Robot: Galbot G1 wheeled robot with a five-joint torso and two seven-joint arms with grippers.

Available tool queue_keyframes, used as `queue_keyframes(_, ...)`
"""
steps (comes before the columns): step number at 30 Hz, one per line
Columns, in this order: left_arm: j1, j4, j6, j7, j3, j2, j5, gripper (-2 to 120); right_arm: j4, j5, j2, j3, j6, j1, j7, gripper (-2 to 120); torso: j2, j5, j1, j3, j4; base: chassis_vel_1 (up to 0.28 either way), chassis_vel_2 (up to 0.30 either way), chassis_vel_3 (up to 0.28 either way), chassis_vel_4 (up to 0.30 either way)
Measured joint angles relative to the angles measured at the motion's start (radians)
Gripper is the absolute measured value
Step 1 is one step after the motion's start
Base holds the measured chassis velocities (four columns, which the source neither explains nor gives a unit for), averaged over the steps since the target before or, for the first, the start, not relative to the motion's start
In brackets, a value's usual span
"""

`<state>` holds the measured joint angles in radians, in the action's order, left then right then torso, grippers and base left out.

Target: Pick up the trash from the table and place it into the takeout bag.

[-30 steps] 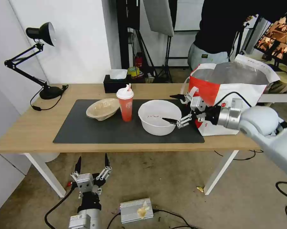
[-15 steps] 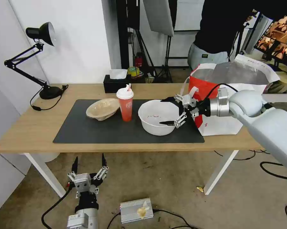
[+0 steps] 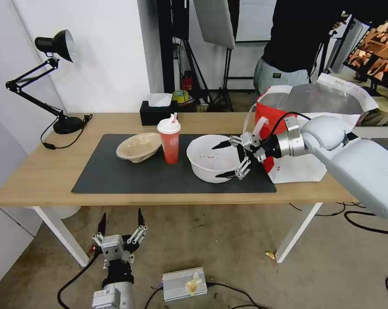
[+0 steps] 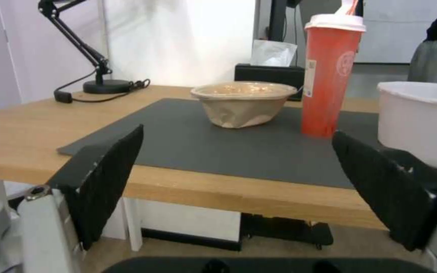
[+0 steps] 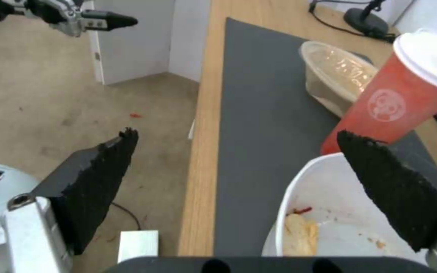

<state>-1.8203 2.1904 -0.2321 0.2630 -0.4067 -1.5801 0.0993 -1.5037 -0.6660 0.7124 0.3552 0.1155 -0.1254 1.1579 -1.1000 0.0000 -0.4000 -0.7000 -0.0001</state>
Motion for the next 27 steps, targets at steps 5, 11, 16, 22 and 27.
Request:
queue_keyframes(5,-0.002,0.002,0.0,0.0,-0.001,-0.001,0.001,100,0.014,0.024,0.01,0.012,-0.003,-0.008,0.001,100,0.0,0.0,0.0,0.0,0.0001,0.0,0.0,0.0,0.0)
queue_keyframes(11,-0.005,0.009,-0.002,0.001,-0.004,-0.002,0.002,100,0.028,0.046,0.017,0.037,-0.007,-0.012,0.009,100,0.0,0.0,0.0,0.0,0.0001,0.0,0.0,0.0,0.0)
queue_keyframes(16,-0.006,0.01,-0.007,0.001,-0.007,-0.002,0.003,100,0.063,0.064,0.03,0.06,-0.01,-0.005,0.018,100,0.0,0.0,0.0,0.0,0.0002,0.0,0.0,0.0,0.0)
queue_keyframes(22,-0.007,0.006,-0.017,0.001,-0.008,-0.002,0.004,100,0.106,0.079,0.042,0.079,-0.012,0.012,0.018,100,0.0,0.0,0.0,0.0,0.0001,0.0,0.0,0.0,0.0)
queue_keyframes(27,-0.007,0.005,-0.019,0.002,-0.009,-0.002,0.004,100,0.157,0.091,0.062,0.097,-0.014,0.038,0.017,100,0.0,0.0,0.0,0.0,0.0002,0.0,0.0,0.0,0.0)
